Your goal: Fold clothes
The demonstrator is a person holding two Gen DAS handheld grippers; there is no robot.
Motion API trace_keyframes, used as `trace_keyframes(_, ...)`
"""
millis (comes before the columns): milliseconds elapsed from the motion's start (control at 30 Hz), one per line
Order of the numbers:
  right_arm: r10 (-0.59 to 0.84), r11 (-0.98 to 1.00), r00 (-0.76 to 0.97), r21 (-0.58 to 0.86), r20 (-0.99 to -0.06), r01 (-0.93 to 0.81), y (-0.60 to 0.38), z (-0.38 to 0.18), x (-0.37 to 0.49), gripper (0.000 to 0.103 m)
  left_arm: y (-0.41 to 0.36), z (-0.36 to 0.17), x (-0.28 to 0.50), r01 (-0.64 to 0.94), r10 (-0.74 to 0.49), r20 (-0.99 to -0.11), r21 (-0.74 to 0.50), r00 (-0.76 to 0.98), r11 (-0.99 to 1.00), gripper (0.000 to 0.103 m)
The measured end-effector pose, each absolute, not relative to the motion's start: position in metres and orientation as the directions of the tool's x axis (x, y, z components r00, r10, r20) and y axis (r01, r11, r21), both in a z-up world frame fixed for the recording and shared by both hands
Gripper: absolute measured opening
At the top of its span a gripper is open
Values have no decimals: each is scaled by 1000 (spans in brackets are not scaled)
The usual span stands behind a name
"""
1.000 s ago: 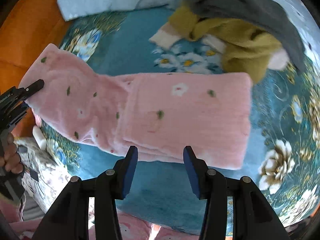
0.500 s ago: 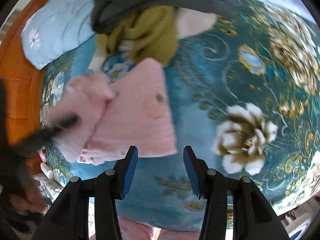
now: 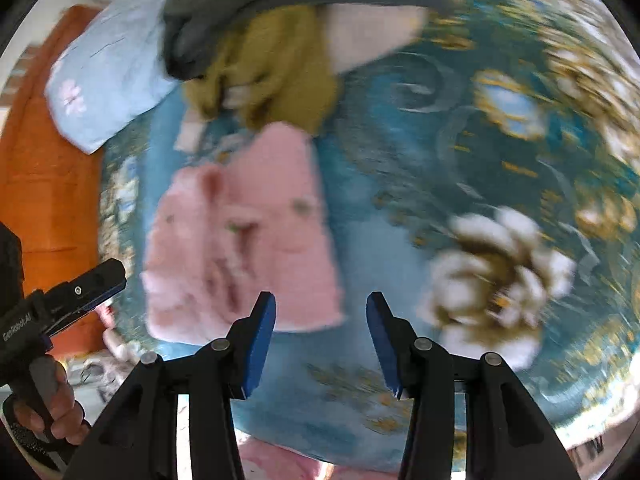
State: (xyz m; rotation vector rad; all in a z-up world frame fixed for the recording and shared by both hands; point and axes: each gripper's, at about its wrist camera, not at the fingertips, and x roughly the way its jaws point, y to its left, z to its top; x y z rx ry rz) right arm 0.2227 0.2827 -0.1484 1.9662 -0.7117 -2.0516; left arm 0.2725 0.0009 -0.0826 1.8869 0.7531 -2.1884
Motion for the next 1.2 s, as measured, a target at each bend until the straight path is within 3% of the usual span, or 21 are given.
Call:
trace_keyframes(167,-558,-829,-54,559,-828,-5,221,-147,183,48,-58,-75,314,572,122,-975,-209,-186,-793,66)
trace_keyframes(267,-540,-841,-39,538,-841,59,193,-153,156,49,-81,-76,342,636,102,-980,-191,-174,-748,66)
trace_keyframes(300,-531,-847,-34,529,-847,57,187,-158,146,53,-86,-77,350,652,100,-980,-190,-173,-734,66)
trace_keyframes(567,-573,-815,80,556,-816,-163,181,-222,96,56,-119,-85,400,748,103,-982,-189,-160,-637,66)
trace_keyframes(767,-658,-749,71,641,-750,-170,170,-216,94,57,-127,-90,407,768,126,-978,-210,-168,-606,66)
trace_keyframes(900,-717,-690,18,706,-697,-158,175,-193,103,42,-130,-89,405,759,133,-975,-224,-180,-611,66)
trace_keyframes(1167,-638,-770,124,629,-760,-104,176,-203,130,40,-134,-90,405,762,148,-972,-235,-182,-604,66)
trace_keyframes(1200,-632,-775,121,623,-766,-107,177,-203,133,31,-134,-90,405,762,149,-972,-234,-181,-604,66)
